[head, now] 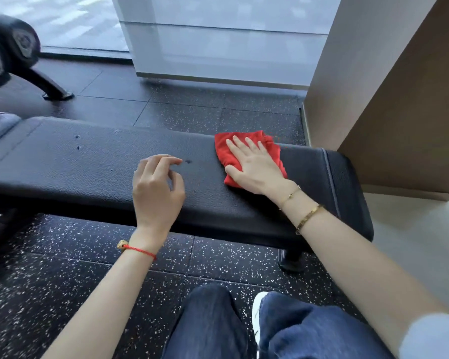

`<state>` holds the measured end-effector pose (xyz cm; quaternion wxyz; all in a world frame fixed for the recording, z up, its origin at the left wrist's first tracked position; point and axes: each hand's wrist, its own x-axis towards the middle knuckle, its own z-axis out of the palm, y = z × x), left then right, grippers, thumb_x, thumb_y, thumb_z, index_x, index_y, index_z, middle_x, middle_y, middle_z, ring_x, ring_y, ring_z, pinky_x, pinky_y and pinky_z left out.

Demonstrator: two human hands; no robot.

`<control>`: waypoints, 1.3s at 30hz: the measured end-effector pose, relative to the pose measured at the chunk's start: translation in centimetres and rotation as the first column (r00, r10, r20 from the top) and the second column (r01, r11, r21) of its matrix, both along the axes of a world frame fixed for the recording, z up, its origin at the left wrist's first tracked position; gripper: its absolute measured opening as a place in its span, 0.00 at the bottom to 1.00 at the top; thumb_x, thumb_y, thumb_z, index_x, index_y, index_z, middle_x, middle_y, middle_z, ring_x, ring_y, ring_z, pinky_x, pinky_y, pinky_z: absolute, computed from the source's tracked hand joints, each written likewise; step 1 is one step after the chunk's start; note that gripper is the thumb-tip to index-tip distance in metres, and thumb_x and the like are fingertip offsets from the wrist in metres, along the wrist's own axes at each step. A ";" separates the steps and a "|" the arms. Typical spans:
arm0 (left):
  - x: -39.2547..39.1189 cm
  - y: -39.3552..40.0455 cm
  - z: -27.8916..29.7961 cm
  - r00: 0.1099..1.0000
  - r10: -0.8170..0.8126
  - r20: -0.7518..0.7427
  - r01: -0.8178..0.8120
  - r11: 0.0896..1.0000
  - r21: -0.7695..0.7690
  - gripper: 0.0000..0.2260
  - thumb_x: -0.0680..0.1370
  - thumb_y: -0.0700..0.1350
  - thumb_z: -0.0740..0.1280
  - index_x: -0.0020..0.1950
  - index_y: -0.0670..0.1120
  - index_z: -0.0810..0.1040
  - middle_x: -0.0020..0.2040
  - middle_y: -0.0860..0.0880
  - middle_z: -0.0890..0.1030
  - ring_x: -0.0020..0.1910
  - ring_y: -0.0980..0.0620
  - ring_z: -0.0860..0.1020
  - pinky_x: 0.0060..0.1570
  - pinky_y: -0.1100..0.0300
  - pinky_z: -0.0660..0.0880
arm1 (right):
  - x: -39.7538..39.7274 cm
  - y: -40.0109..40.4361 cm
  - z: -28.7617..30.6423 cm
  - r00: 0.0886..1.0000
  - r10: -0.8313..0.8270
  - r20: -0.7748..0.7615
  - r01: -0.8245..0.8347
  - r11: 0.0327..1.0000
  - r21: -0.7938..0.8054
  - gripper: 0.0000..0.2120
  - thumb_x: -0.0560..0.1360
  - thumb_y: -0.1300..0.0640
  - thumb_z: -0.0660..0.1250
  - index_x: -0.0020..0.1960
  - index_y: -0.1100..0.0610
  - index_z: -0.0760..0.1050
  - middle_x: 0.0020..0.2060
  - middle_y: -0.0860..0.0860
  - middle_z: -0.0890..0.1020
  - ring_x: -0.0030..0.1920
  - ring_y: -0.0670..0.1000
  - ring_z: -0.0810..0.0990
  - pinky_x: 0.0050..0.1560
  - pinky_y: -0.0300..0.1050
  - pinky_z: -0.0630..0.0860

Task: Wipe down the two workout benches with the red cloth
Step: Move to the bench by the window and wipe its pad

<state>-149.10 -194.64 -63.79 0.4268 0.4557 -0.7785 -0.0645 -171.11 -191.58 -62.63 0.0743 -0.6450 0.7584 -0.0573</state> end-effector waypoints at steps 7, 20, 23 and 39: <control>5.1 -5.0 -0.9 0.977 0.190 0.093 -0.200 0.974 0.107 0.13 0.74 0.34 0.63 0.54 0.43 0.82 0.52 0.43 0.81 0.56 0.39 0.75 0.59 0.46 0.71 | 4.6 2.7 -1.0 0.940 0.340 0.039 -0.335 0.937 -0.099 0.32 0.78 0.43 0.57 0.79 0.45 0.51 0.79 0.45 0.54 0.79 0.50 0.48 0.78 0.50 0.40; 6.4 -7.0 -2.2 0.978 0.204 0.039 -0.207 0.960 0.189 0.12 0.75 0.40 0.59 0.48 0.45 0.82 0.50 0.46 0.82 0.55 0.43 0.75 0.57 0.49 0.68 | 8.7 -4.7 -0.1 0.961 0.278 -0.010 -0.278 0.959 -0.046 0.30 0.80 0.43 0.54 0.79 0.46 0.51 0.79 0.46 0.53 0.79 0.53 0.48 0.77 0.52 0.40; 6.4 -7.0 -2.0 0.980 0.198 0.028 -0.200 0.959 0.202 0.12 0.74 0.41 0.58 0.47 0.45 0.82 0.50 0.47 0.82 0.55 0.43 0.75 0.57 0.49 0.68 | 8.4 -1.6 -0.3 0.917 0.397 0.035 -0.394 0.917 -0.061 0.31 0.78 0.42 0.54 0.79 0.45 0.52 0.79 0.45 0.54 0.79 0.50 0.48 0.78 0.51 0.40; 6.6 -7.2 -2.2 0.982 0.189 0.021 -0.188 0.951 0.247 0.14 0.75 0.44 0.56 0.48 0.46 0.81 0.51 0.48 0.82 0.56 0.45 0.74 0.60 0.49 0.67 | 9.2 -4.1 -0.6 0.963 0.268 -0.006 -0.268 0.963 -0.032 0.30 0.80 0.43 0.53 0.80 0.45 0.48 0.79 0.46 0.50 0.79 0.52 0.45 0.77 0.53 0.38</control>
